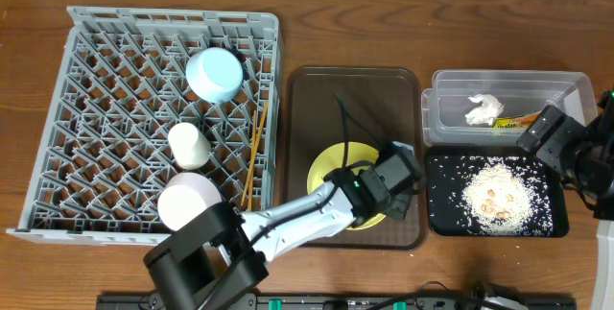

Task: Sort waste into correct bins and load items into the dishwasher
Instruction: 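Grip the yellow plate rim with the left gripper and tilt it up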

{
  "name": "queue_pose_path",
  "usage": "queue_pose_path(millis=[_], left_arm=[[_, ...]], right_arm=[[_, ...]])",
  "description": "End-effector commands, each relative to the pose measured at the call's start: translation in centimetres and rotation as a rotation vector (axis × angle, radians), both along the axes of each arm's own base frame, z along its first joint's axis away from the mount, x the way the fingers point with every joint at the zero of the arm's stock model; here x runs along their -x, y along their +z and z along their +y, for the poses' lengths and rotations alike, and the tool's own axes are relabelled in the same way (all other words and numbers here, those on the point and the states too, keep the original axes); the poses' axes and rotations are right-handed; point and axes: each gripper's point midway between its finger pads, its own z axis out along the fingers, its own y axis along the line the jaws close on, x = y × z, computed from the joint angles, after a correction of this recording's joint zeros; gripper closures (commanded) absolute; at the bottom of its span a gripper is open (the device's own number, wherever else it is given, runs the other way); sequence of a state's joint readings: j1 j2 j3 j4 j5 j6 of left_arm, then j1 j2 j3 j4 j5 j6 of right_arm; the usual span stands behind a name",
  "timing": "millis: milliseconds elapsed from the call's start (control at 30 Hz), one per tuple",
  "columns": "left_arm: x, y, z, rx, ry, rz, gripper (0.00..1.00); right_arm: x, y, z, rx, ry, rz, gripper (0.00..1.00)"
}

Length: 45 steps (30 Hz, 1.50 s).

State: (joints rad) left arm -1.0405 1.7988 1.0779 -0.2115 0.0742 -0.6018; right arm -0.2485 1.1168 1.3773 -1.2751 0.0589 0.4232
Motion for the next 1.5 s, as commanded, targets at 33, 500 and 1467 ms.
queue_pose_path(millis=[33,500,1467], left_arm=[[-1.1,0.4,0.4,-0.062,0.024,-0.125,0.55],[-4.5,0.7,8.3,-0.304,0.169,-0.178,0.52],[-1.1,-7.8,15.2,-0.425,-0.013,0.323,0.58]], right_arm=[[0.1,0.2,0.0,0.011,0.009,-0.003,0.01],[0.1,0.2,0.0,0.011,0.009,-0.003,0.01],[0.1,0.2,0.0,0.011,0.009,-0.003,0.01]])
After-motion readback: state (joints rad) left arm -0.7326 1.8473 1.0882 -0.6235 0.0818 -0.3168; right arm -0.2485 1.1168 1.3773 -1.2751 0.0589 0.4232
